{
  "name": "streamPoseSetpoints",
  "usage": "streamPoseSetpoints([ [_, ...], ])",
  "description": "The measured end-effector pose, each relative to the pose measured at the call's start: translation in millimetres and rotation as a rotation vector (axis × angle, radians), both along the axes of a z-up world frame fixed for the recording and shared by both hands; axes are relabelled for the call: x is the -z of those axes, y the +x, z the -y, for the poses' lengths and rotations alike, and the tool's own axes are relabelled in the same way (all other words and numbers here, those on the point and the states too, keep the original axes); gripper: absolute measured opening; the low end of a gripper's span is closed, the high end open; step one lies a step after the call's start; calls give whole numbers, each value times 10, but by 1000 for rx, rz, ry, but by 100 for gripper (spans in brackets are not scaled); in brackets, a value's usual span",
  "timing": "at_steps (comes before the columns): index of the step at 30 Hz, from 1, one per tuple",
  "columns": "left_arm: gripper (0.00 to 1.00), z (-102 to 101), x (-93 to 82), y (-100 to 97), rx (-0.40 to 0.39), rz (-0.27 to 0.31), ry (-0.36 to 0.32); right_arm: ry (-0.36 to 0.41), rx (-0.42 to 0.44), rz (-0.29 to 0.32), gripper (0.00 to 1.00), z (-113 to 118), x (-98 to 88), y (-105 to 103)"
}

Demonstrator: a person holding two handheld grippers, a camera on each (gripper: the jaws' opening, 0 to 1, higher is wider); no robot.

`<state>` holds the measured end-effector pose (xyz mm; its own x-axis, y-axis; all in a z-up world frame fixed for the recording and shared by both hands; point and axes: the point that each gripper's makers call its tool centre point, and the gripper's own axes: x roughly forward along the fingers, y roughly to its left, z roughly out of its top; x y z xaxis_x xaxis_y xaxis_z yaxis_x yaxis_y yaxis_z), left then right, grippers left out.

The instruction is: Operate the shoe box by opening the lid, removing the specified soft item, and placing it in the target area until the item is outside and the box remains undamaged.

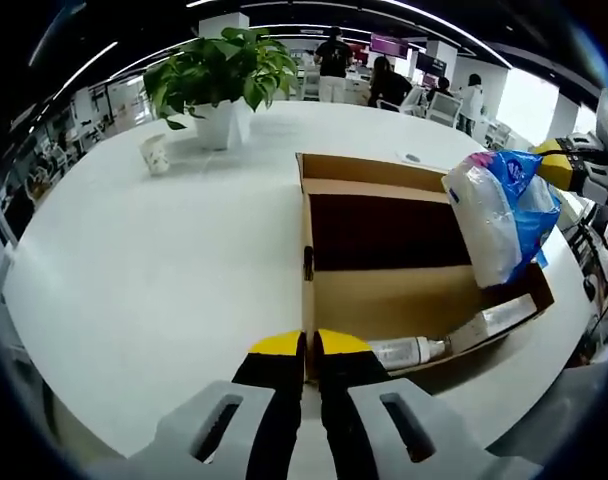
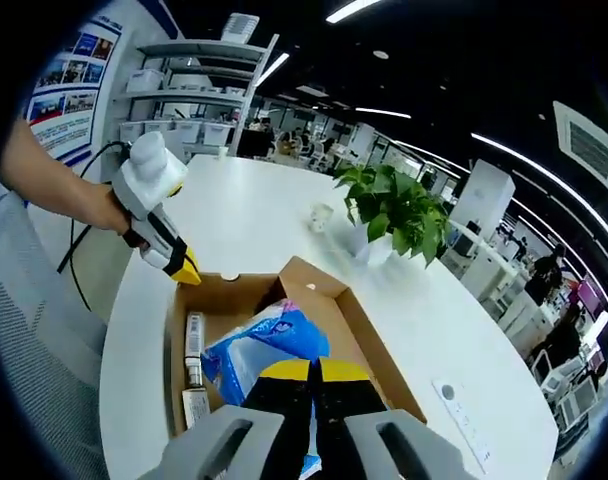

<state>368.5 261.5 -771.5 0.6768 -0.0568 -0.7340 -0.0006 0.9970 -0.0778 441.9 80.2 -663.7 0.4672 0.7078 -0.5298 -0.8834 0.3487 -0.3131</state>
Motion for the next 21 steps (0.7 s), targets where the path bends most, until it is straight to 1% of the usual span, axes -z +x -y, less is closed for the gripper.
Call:
streamPoseSetpoints([
  [10, 1, -2, -5, 2, 4, 0, 3, 23, 15, 19, 0, 119, -166, -29],
  [21, 1, 1, -11, 18, 3, -1, 2, 52, 44, 43, 0, 311, -352, -25],
])
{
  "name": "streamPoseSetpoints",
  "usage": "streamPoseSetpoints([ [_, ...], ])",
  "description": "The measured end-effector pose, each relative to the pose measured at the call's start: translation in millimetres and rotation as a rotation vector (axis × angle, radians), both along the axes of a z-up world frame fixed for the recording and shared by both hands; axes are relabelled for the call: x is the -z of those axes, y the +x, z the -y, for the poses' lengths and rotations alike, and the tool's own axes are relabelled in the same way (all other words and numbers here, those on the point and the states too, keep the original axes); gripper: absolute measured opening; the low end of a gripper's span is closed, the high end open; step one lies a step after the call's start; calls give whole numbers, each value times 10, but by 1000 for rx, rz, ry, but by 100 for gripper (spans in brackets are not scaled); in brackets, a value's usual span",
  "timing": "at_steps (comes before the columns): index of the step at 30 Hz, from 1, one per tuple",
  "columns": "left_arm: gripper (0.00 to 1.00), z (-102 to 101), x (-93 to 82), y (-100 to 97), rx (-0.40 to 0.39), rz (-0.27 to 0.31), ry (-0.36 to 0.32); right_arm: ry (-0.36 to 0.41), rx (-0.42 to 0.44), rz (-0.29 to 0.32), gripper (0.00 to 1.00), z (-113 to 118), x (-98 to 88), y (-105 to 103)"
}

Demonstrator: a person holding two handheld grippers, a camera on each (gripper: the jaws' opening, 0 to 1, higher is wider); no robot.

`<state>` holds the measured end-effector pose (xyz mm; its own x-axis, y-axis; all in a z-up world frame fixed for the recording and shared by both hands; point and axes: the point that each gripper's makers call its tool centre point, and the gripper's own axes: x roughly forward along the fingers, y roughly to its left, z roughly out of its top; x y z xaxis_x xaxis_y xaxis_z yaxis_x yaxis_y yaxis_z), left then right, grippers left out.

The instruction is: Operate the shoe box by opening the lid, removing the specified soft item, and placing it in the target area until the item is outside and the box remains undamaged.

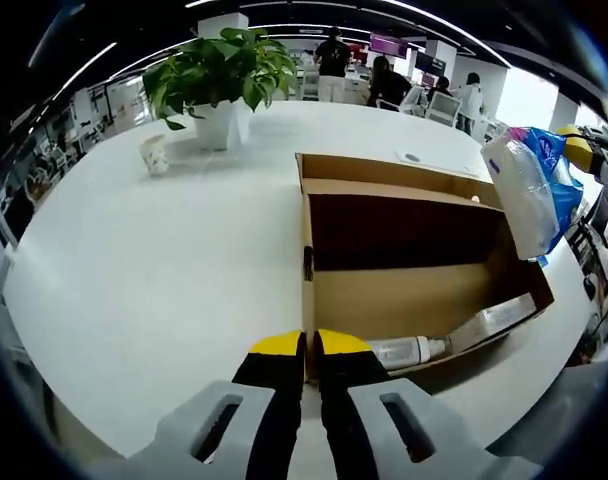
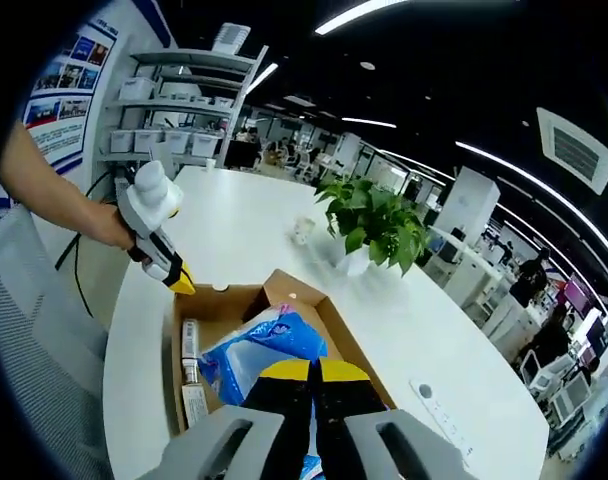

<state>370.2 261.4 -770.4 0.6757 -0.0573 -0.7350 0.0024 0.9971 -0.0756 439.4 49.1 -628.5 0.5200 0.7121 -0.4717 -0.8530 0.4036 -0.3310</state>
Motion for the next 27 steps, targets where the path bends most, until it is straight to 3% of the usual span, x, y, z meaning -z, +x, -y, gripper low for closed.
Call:
streamPoseSetpoints([
  [27, 1, 7, -13, -10, 1, -1, 0, 41, 85, 34, 0, 534, -187, 14],
])
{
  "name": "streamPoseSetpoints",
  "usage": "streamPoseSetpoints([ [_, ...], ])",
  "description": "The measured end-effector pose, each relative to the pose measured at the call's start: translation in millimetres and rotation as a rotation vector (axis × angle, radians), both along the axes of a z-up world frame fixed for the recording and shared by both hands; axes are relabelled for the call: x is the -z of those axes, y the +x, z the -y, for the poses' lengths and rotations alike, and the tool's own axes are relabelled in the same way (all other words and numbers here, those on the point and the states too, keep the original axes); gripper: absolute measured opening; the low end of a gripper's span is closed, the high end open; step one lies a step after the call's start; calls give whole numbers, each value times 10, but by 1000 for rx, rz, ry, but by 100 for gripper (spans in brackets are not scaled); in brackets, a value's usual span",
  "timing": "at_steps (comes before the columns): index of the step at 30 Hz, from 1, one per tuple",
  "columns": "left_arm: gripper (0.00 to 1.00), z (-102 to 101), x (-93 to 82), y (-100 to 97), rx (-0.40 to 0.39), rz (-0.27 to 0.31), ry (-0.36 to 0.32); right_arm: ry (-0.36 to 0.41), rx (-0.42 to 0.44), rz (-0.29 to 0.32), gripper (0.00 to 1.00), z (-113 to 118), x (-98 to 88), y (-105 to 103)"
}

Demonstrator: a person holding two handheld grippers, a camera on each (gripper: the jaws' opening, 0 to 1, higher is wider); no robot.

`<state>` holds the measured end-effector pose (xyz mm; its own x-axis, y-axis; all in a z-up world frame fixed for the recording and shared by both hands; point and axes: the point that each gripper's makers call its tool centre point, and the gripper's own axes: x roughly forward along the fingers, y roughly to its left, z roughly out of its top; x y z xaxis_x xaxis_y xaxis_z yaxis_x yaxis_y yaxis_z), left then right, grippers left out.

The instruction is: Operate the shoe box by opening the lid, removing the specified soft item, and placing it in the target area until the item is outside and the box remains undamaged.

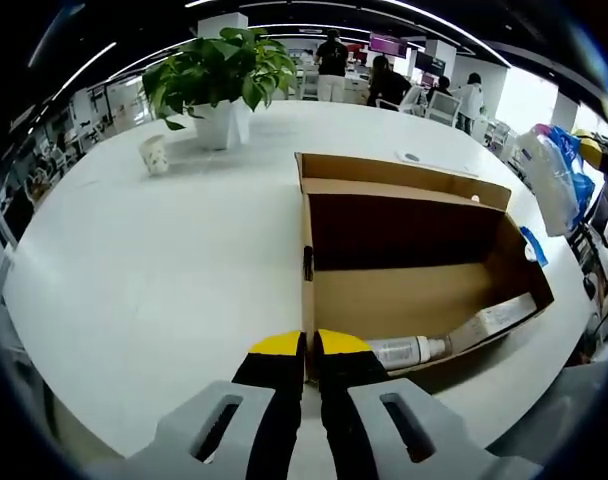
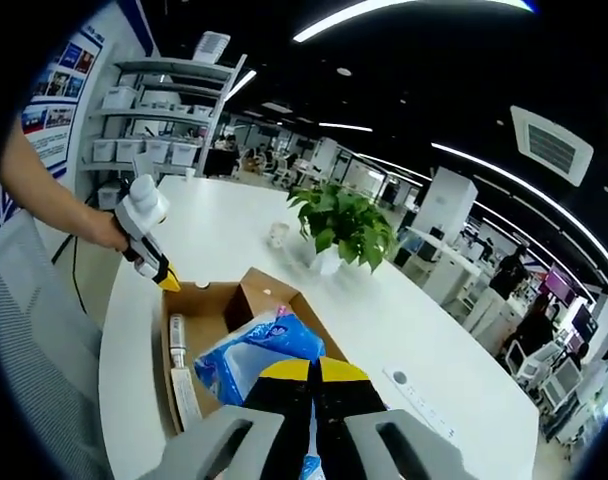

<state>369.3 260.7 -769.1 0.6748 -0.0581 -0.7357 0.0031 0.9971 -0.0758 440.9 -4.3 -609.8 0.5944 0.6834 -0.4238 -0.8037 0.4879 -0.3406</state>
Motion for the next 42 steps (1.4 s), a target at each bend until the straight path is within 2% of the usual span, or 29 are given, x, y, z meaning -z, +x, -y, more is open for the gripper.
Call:
streamPoseSetpoints([
  [42, 1, -10, 21, 10, 2, -4, 12, -5, 134, 36, 0, 955, -65, 166],
])
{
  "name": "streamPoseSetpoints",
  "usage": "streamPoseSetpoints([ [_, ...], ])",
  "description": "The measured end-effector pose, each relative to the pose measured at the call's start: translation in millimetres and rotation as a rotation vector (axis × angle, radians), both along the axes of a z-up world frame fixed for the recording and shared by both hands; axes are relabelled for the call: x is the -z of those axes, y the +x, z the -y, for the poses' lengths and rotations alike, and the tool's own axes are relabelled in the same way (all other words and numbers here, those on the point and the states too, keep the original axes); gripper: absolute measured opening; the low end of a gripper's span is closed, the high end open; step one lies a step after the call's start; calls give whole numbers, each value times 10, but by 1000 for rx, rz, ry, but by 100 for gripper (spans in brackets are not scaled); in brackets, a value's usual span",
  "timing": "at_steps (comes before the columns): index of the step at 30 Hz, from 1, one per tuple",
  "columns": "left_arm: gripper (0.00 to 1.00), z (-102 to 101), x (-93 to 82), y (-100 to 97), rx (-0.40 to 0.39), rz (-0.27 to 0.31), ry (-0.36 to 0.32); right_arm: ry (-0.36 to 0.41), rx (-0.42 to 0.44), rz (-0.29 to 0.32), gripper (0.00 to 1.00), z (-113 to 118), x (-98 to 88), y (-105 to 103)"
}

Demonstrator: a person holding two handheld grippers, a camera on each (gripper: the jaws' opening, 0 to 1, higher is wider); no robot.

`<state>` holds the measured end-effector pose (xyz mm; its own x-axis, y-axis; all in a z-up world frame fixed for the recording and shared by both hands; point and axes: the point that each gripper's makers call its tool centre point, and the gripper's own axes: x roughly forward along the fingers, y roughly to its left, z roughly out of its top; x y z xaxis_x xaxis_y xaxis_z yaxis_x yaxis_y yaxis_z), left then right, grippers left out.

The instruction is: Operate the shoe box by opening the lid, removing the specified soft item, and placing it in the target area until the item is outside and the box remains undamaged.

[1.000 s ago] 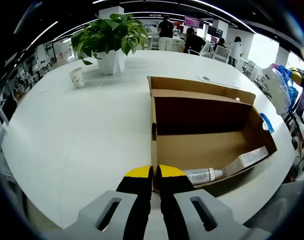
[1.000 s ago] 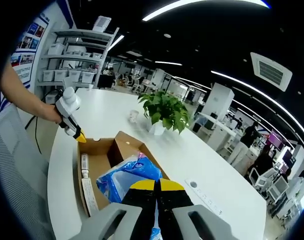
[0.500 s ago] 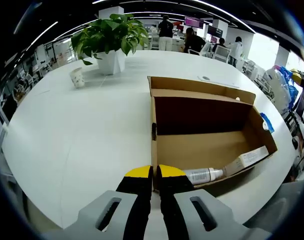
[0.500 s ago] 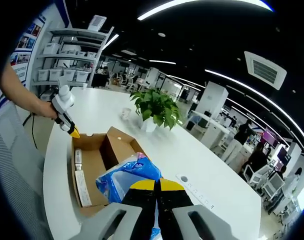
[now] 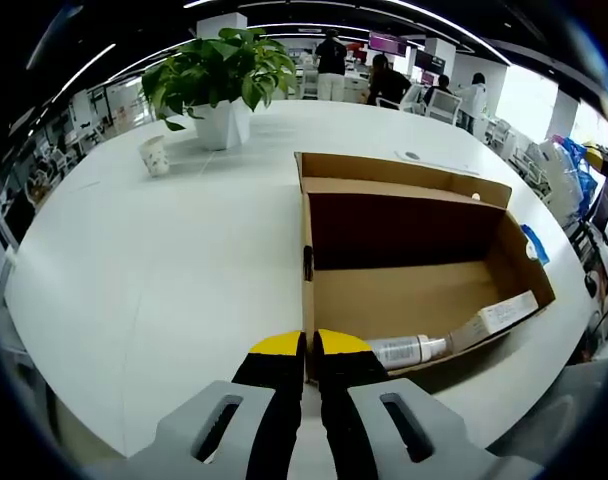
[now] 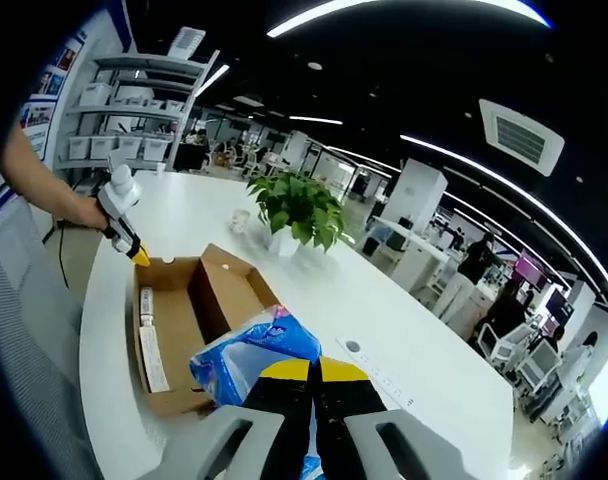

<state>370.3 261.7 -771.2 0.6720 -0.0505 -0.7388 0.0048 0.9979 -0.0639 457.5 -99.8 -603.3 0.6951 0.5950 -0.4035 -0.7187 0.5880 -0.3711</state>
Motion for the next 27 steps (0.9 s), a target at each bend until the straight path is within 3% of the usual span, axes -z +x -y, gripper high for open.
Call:
streamPoseSetpoints([
  [27, 1, -4, 2, -9, 2, -6, 15, -13, 110, 15, 0, 742, -7, 48],
])
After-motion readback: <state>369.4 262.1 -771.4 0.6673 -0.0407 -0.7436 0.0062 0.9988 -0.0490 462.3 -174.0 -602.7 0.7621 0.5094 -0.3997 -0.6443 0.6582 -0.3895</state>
